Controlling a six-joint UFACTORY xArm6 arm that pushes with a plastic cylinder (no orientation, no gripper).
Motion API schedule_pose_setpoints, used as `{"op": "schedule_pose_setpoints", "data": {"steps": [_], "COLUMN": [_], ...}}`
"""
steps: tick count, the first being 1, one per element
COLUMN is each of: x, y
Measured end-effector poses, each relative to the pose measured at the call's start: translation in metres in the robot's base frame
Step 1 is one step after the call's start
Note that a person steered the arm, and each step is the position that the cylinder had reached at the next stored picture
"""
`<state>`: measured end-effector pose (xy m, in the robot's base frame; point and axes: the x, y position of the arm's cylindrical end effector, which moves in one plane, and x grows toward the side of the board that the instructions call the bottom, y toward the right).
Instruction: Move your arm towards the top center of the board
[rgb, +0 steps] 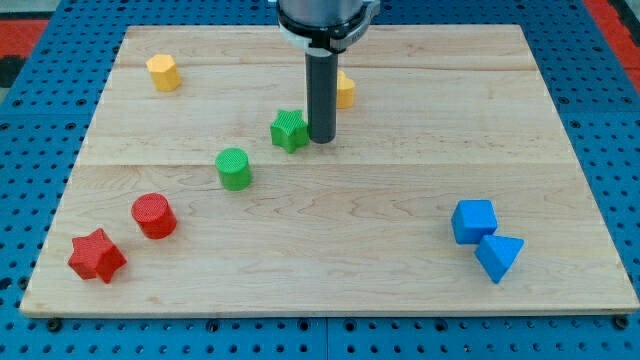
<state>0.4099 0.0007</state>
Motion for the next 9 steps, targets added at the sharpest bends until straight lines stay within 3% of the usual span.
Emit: {"op": "schedule_pose_setpoints", "data": {"steps": [1, 3, 4, 6, 7, 8, 9], "x": [0.014, 0.074, 0.070, 0.069, 0.069, 0.069, 0.011], "y": [0.020, -0.018, -0.066, -0.071, -0.102, -0.040, 0.068]}}
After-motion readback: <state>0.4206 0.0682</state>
